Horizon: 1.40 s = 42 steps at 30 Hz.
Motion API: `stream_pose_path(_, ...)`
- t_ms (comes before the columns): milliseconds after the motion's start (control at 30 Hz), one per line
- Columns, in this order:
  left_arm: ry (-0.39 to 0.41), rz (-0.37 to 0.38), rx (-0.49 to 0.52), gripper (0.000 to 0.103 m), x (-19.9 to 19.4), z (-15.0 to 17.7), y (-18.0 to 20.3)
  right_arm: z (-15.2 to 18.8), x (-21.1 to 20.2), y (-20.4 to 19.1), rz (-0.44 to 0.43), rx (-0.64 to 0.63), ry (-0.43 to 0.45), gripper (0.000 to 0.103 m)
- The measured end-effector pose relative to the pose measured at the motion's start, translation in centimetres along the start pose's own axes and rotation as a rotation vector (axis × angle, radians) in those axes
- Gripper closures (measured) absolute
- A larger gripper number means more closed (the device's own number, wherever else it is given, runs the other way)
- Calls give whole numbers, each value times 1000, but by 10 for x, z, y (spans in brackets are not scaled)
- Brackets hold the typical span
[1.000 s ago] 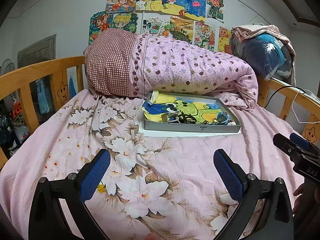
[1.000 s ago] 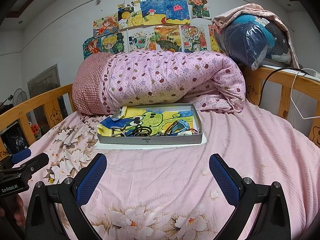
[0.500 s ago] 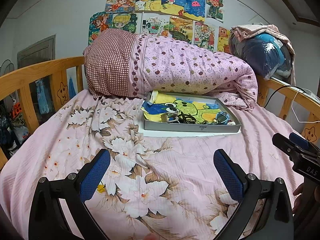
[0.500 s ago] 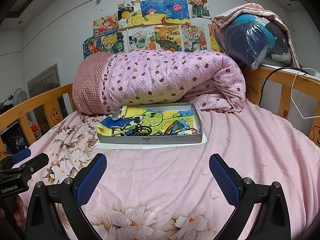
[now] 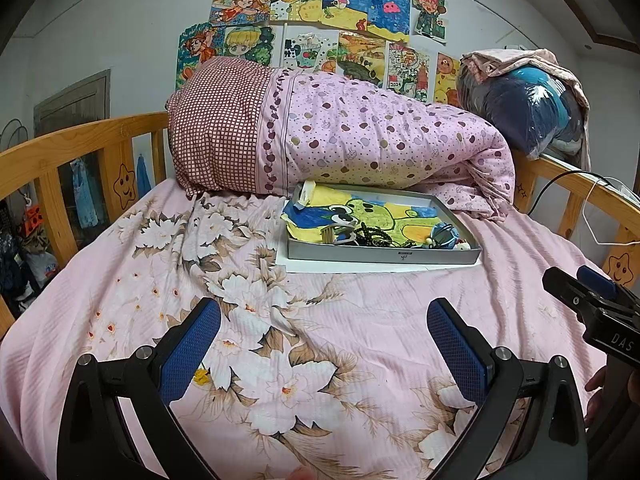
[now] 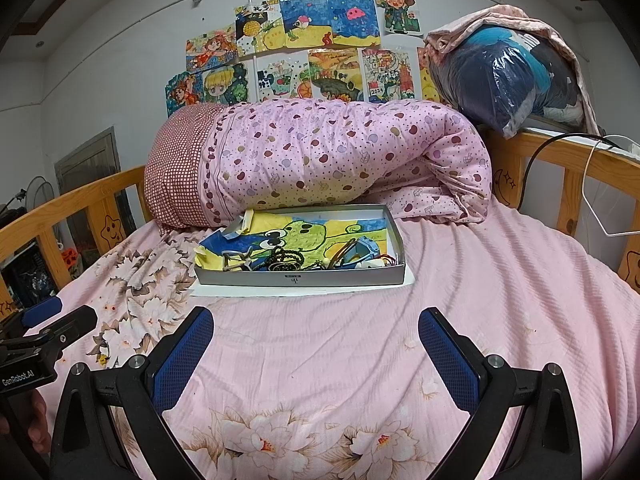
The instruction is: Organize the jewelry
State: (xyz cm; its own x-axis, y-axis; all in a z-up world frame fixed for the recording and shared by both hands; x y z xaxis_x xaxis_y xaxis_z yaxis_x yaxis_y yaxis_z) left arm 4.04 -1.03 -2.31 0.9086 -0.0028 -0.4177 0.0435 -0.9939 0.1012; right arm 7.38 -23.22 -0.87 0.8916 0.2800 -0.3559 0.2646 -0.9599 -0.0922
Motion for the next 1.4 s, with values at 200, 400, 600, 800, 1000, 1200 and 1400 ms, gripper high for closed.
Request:
stream_pose_path(200,1,0,1,2,0,0,0,0,0,0,0,0,-1,0)
stream_pose_path(400,0,1,0,2,0,0,0,-1,1,0,1,0,-3,0)
stream_pose_path(600,0,1,2,2,0,0,0,4,-1,-1,2,3,-7,0)
stream_pose_path(800,0,0,1,2,0,0,0,3,0,-1,2,3,-8,0)
stream_pose_path(1000,0,0,1,2,0,0,0,3,-1,-1,2,3,-9,0)
stream_pose_path(1200,-1,1,2,2,0,0,0,3,-1,-1,3,3,-10,0)
stream_pose_path(1400,5,-23,-10,2,-1,0,-1,2,0,-1,3,3,-10,0)
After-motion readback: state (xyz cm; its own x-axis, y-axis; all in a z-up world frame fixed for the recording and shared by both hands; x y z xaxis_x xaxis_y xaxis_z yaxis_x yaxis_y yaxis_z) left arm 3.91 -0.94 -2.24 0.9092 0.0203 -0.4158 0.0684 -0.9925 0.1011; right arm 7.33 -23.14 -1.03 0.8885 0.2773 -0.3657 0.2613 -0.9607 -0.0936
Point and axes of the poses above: each gripper's, at about its wrist camera, not at the fingertips, and x roughly the way its jaws point, y to its right, z to its underside, the point moved 4 cm from there along x, roughly the way its jaws point, and after that the axes turned 4 degrees about y, right-handed, at the moved point
